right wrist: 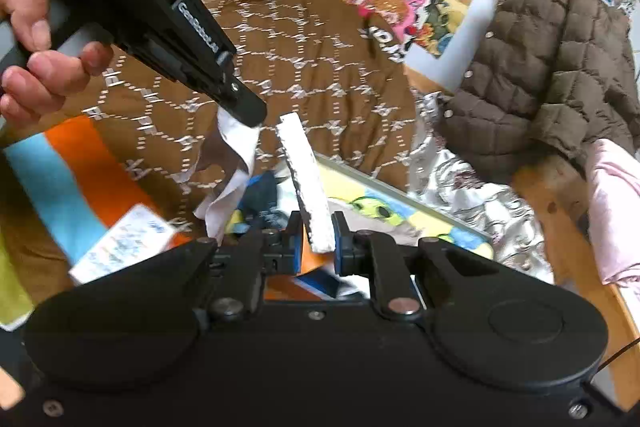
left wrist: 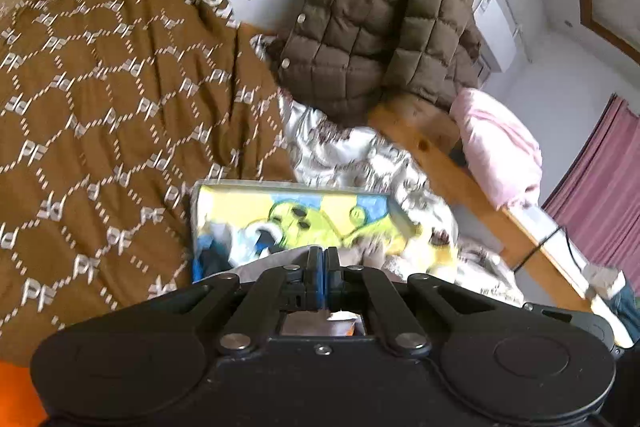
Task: Organize soft objects
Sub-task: 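Carry the white cloth and packet over the cartoon tray and open both grippers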
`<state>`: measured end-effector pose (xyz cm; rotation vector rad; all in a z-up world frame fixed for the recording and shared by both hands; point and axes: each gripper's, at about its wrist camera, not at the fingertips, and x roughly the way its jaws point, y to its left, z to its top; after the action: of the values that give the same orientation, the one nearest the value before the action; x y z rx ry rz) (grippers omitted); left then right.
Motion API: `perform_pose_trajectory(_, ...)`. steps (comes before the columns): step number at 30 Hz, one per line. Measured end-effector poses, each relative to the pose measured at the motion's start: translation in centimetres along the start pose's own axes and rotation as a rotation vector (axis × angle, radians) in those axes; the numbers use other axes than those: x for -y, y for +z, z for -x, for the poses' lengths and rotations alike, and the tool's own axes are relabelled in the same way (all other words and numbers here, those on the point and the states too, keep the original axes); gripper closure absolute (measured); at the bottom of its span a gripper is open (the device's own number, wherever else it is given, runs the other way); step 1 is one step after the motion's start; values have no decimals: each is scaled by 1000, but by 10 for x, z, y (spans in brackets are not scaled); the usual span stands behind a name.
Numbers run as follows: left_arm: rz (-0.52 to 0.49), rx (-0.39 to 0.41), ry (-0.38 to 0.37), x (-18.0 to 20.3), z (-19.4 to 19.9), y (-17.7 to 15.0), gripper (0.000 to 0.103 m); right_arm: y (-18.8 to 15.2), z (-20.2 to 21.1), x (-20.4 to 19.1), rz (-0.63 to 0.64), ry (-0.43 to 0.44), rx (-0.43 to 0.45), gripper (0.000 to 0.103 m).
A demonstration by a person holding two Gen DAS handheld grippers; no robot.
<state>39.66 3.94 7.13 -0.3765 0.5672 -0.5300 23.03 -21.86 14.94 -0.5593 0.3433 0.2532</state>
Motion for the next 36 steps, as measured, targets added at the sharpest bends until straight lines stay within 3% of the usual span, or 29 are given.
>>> perform_pose_trajectory(5,22,96,-15,14,-17,20,103,3,-15,44,-9,-51,5,95)
perform_pose_trajectory(9,91,155,-30,20,-44,27,103,11,-52,84,-37,-82,-40,95)
perform_pose_trajectory(18,162,124,-9,14,-107,18,103,21,-139,144,-40,-134,-171,95)
perform_pose_trajectory(27,187,58,65,-10,-142,0,103,4,-208,146,105,-166,-262,95)
perform_pose_trajectory(36,198,-11,133,-29,-155,-14,103,-7,-224,111,148,-171,-303,95)
